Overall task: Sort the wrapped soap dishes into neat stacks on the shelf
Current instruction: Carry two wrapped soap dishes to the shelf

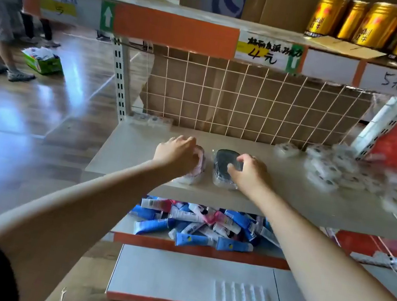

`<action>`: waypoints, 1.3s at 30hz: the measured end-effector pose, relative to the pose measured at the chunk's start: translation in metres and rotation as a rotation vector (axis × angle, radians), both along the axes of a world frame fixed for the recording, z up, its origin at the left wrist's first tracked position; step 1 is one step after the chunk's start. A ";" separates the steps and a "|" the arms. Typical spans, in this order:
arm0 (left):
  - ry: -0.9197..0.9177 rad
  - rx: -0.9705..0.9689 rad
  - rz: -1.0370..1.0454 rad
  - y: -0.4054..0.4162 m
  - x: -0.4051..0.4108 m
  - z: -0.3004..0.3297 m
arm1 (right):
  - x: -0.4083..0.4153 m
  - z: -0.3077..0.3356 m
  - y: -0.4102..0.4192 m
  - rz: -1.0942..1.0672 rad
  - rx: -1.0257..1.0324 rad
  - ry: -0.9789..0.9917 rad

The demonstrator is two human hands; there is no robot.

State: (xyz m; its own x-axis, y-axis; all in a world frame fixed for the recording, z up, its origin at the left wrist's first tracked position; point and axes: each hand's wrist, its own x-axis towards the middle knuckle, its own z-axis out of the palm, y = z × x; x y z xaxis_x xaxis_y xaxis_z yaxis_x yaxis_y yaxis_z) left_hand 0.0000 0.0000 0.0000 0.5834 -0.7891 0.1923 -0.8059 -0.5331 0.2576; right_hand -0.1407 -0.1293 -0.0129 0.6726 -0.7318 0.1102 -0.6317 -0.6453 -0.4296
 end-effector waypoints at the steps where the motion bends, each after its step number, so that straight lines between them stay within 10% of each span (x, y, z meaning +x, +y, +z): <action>1: 0.018 0.039 0.016 -0.004 0.001 -0.003 | 0.004 -0.004 -0.002 -0.023 0.010 0.028; 26: 0.070 0.117 0.369 -0.090 0.024 -0.081 | 0.090 -0.064 -0.056 -0.151 0.108 0.125; 39: -0.013 -0.129 0.673 -0.011 0.033 -0.062 | 0.119 -0.038 -0.008 0.224 0.031 0.004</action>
State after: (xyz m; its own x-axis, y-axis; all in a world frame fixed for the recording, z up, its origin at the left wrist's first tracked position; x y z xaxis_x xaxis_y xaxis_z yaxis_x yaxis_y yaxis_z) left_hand 0.0331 -0.0114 -0.0620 0.9358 -0.2255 0.2711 -0.3131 -0.8848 0.3450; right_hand -0.0220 -0.1369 -0.0510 0.8190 -0.5671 0.0872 -0.4757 -0.7561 -0.4495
